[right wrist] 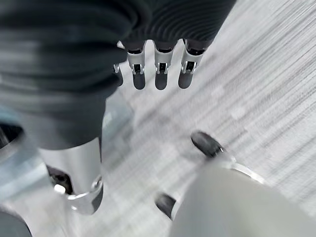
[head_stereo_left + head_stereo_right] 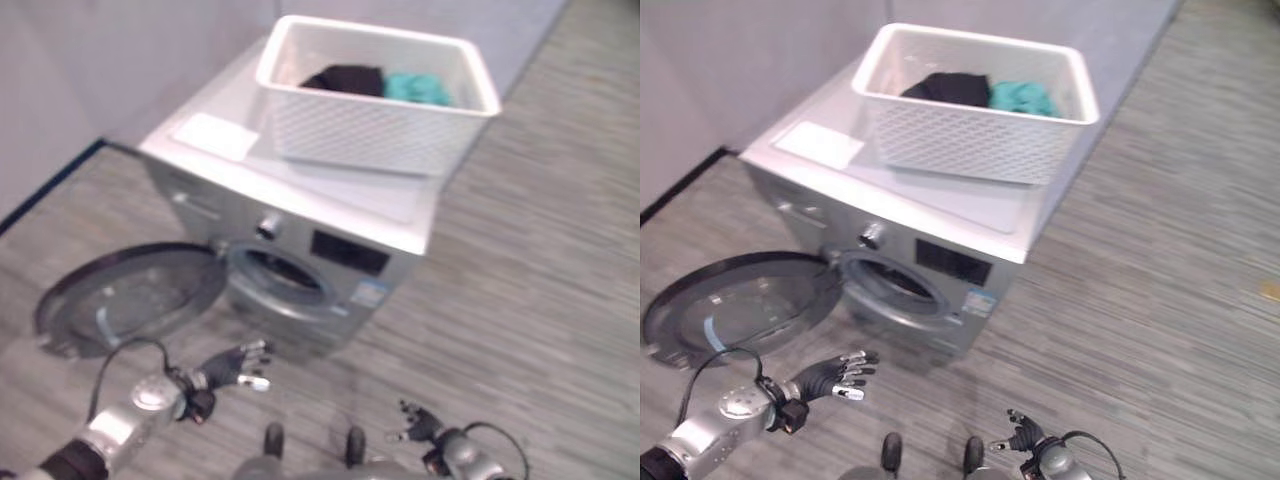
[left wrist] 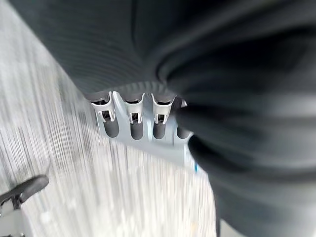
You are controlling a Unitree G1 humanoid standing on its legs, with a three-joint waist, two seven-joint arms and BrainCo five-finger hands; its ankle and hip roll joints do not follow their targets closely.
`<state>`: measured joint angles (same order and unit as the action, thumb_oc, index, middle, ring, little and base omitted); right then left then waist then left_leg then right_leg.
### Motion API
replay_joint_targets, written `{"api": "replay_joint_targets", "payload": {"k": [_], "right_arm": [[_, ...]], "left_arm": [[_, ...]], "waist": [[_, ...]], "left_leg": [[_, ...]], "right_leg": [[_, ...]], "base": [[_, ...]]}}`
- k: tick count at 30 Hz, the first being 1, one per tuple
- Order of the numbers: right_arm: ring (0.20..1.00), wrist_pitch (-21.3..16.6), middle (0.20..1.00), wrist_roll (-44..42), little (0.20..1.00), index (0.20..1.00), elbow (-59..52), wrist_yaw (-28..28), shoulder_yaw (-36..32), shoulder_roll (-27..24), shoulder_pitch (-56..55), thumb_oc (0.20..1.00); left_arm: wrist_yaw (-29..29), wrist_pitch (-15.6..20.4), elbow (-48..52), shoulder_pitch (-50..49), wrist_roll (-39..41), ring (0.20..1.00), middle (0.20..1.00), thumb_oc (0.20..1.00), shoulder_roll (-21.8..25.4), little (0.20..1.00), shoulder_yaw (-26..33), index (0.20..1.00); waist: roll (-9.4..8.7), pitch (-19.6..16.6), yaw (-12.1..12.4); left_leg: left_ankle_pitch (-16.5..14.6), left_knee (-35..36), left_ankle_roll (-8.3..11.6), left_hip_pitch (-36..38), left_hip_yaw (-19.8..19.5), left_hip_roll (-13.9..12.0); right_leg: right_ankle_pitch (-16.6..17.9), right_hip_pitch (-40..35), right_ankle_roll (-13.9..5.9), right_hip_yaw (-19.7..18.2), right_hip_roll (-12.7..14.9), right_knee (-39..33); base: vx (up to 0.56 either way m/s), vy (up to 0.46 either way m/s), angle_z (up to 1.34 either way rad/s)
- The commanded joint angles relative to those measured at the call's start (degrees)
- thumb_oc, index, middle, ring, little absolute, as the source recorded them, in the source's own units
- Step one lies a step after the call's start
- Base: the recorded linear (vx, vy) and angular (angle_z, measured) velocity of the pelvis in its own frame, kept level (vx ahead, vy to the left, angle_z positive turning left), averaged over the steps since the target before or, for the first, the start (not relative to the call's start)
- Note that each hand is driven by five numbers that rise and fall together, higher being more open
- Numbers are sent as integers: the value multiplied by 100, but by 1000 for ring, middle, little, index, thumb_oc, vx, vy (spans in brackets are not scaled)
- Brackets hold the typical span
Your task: Grab the laundry basket,head to the washer,open it,put in the laundry and shut it.
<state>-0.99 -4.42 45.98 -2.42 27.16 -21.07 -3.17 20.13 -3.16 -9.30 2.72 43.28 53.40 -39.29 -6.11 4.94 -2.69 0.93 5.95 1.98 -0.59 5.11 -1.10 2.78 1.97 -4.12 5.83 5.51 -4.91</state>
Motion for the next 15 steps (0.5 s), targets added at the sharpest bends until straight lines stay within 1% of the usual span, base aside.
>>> {"api": "replay_joint_targets", "payload": {"k": [1,2,3,4,5,6,9,12,13,15], "right_arm": [[1000,-74,1000,49,1000,1000,-241,-89,-156,-420,-111,1000],[1000,-65,1000,-1,1000,1000,-343,-90,-242,-469,-204,1000],[1000,-51,1000,-74,1000,1000,-440,-97,-331,-477,-319,1000],[1000,-24,1000,-107,1000,1000,-497,-102,-389,-465,-359,1000],[1000,-20,1000,-107,1000,1000,-502,-102,-395,-476,-361,1000],[1000,25,1000,-111,1000,1000,-593,-101,-453,-470,-380,1000],[1000,130,1000,-31,1000,1000,-686,-66,-599,-415,-366,1000],[1000,186,1000,97,1000,1000,-923,-50,-735,-375,-322,1000],[1000,178,1000,180,1000,1000,-1032,-14,-807,-379,-287,1000],[1000,156,1000,255,1000,1000,-1214,-14,-876,-417,-304,1000]], "left_arm": [[190,105,-363,284,-49,1000,1000,1000,253,1000,-178,1000],[99,187,-573,400,-342,1000,1000,1000,183,1000,-191,1000],[-124,271,-1111,585,-956,1000,1000,1000,-80,1000,-99,1000],[-249,273,-1502,675,-1307,1000,1000,1000,-310,1000,-3,1000],[-246,291,-1535,689,-1324,1000,1000,1000,-340,1000,-10,1000],[-375,284,-1922,790,-1721,1000,1000,1000,-594,1000,133,1000],[-718,215,-3397,1101,-2842,1000,1000,1000,-1504,1000,683,1000],[-1015,114,-5345,1576,-3744,1000,1000,1000,-2201,1000,1364,1000],[-1298,42,-6280,1859,-4144,1000,1000,1000,-2349,1000,1735,1000],[-1513,-29,-6849,1996,-4458,1000,1000,1000,-2235,1000,2121,1000]], "waist": [[185,-52,4],[178,-55,-34],[162,-51,-87],[150,-42,-102],[160,-45,-107],[154,-31,-110],[128,57,-116],[73,133,-131],[-4,184,-163],[-94,249,-193]], "left_leg": [[-477,-95,15,361,538,-337],[-477,-95,24,353,535,-336],[-468,-95,34,313,527,-322],[-454,-95,38,272,506,-318],[-452,-95,38,265,499,-317],[-430,-95,37,201,474,-313],[-386,-95,26,55,399,-320],[-342,-95,14,-44,397,-334],[-341,-95,9,-38,408,-352],[-351,-95,8,-5,440,-377]], "right_leg": [[105,-4,-710,-45,575,277],[114,6,-715,-39,579,259],[110,32,-709,-5,585,235],[108,53,-706,18,582,221],[107,56,-706,25,584,221],[103,92,-697,62,586,215],[84,176,-667,106,557,207],[75,265,-624,106,510,203],[74,288,-604,77,470,196],[84,301,-591,22,425,186]], "base": [[39,3,-41],[47,13,-37],[19,8,-18],[0,0,0],[0,0,0],[-25,-1,6],[-56,-10,14],[-43,-8,11],[-14,-20,5],[-3,-14,-3]]}}
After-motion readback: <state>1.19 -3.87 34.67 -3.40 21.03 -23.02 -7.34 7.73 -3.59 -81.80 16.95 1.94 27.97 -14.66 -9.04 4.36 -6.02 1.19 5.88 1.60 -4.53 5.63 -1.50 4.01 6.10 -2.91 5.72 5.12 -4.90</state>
